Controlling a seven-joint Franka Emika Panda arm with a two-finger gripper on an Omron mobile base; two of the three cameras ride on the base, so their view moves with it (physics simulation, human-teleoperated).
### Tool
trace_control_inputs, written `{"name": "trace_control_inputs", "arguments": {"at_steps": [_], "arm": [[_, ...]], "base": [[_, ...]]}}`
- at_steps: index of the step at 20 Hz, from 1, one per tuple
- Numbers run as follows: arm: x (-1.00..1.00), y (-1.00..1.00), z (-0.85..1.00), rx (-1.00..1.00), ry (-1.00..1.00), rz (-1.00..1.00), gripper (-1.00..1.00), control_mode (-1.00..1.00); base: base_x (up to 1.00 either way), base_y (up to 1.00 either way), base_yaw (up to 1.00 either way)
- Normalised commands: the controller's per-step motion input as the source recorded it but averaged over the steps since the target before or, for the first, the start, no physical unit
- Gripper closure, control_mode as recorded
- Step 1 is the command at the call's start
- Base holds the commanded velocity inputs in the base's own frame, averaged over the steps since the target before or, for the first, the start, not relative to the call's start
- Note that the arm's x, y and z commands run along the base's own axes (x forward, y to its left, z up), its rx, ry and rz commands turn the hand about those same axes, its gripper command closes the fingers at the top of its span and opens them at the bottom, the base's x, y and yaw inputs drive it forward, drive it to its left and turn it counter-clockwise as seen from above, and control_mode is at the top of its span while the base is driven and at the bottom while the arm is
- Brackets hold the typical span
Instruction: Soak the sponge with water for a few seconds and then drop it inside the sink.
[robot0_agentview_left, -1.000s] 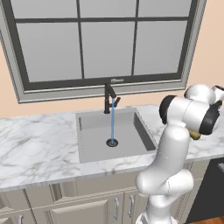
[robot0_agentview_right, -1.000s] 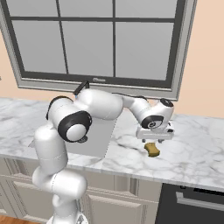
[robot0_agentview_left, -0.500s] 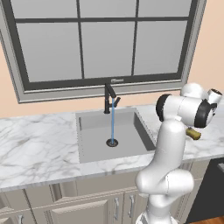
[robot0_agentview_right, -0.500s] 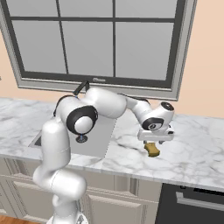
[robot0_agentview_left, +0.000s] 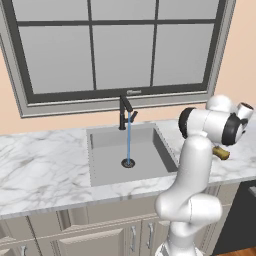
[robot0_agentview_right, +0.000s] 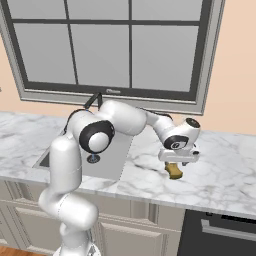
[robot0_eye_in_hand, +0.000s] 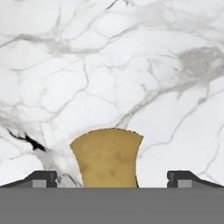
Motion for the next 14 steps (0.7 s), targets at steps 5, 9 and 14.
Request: {"name": "trace_control_inputs", "arguments": {"at_steps": [5, 9, 14], "arm": [[0.00, 0.00, -0.29, 0.00, -0.03, 0.00, -1.00, -1.00], [0.00, 0.00, -0.23, 0.00, -0.03, 0.00, -1.00, -1.00], [0.00, 0.00, -0.22, 0.00, -0.03, 0.00, -1.00, -1.00]], "base": [[0.00, 0.00, 0.00], [0.00, 0.00, 0.00], [0.00, 0.00, 0.00]]}}
